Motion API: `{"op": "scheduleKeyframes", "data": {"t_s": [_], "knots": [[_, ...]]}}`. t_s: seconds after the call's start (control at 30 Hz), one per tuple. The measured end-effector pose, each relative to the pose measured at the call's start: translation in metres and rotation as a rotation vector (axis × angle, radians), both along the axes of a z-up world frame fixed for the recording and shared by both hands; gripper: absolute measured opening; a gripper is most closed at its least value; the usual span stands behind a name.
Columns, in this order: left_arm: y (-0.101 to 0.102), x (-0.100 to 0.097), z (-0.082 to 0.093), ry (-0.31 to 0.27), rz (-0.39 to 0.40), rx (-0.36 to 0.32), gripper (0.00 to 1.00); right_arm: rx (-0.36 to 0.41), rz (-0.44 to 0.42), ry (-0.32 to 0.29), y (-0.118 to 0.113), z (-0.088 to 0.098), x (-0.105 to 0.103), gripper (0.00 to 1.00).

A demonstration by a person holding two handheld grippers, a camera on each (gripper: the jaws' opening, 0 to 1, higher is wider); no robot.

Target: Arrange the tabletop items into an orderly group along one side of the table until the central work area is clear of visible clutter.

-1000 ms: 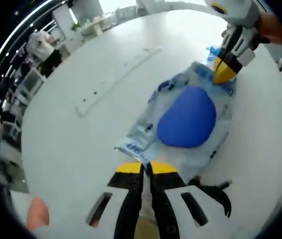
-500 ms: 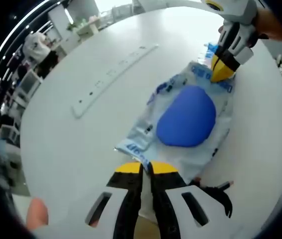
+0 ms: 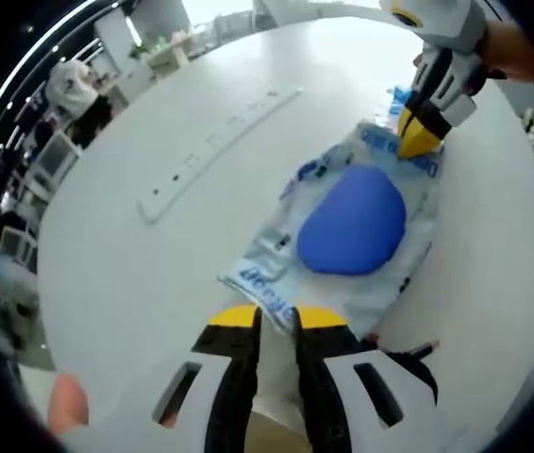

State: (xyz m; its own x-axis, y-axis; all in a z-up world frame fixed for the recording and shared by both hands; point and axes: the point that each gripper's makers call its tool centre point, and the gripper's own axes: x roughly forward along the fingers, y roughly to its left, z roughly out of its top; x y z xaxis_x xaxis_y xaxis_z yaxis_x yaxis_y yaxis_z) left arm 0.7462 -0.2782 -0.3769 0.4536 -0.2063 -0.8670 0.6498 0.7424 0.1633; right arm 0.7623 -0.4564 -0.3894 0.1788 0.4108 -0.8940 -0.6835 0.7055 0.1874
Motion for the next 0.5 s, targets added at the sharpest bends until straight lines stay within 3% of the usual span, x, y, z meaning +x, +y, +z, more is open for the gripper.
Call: {"op": "scheduleKeyframes", "data": {"t_s": [0.3,0.5], "knots": [[-0.005,0.001,0.015,-0.026,0.020,-0.048,0.12,-0.019,0.030,-0.011,-0.001,0.001,-0.003,0.06],[-0.003,0.001,0.014,-0.035,0.025,-0.045,0.12,-0.021,0.044,-0.014,0.001,0.000,-0.004,0.06]]}}
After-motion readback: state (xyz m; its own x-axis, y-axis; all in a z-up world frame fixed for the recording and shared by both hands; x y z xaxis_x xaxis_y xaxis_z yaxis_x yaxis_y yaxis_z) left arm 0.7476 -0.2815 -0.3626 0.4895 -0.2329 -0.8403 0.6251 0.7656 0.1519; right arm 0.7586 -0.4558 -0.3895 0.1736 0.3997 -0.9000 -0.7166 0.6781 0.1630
